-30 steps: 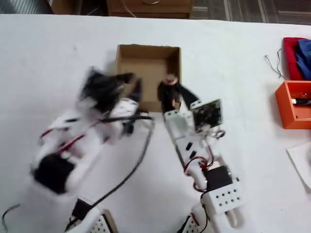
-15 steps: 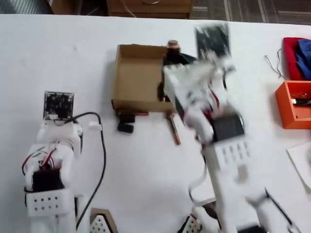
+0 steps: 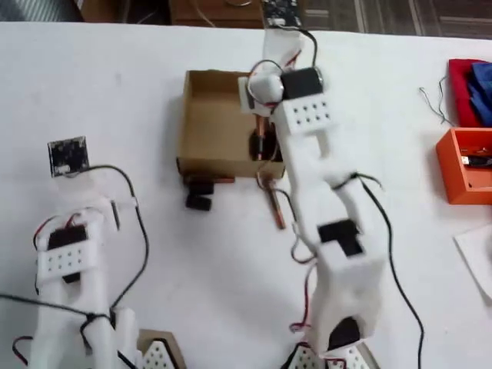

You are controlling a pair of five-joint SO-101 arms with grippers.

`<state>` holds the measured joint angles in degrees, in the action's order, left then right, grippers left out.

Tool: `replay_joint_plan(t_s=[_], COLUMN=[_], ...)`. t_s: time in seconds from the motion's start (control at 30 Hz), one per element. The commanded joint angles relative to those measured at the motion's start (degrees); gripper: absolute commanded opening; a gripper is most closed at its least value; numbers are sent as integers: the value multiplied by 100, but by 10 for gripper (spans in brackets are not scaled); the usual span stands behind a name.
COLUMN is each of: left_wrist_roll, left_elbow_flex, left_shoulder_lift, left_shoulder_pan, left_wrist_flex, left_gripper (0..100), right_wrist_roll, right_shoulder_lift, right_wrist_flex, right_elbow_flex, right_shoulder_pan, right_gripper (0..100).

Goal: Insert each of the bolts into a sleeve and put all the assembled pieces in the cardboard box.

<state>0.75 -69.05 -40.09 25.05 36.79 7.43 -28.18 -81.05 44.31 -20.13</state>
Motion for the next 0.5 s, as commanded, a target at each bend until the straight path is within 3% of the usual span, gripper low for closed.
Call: replay_joint_plan(t_s=[0.0,0.13,0.37,0.47], left_wrist_roll=[-62,-53,-53,220], left_elbow_flex=[286,198,-514,-558], left_shoulder_lift=[88,141,141,132], left_shoulder_pan=[-9,-237,-299,-316], left_wrist_flex=[-114,-141,-1327,-1415], left_gripper=[27,27,27,27], right_wrist_roll=[44,123,448,448], right_shoulder_lift=[-813,-1798,-2976,-3257], right_wrist_flex=[-259,-233,-215,-259], right_elbow_flex=[1345,2110,3112,3270], right_shoulder_pan=[-22,-75,-286,-321], right_gripper=[20,20,20,20])
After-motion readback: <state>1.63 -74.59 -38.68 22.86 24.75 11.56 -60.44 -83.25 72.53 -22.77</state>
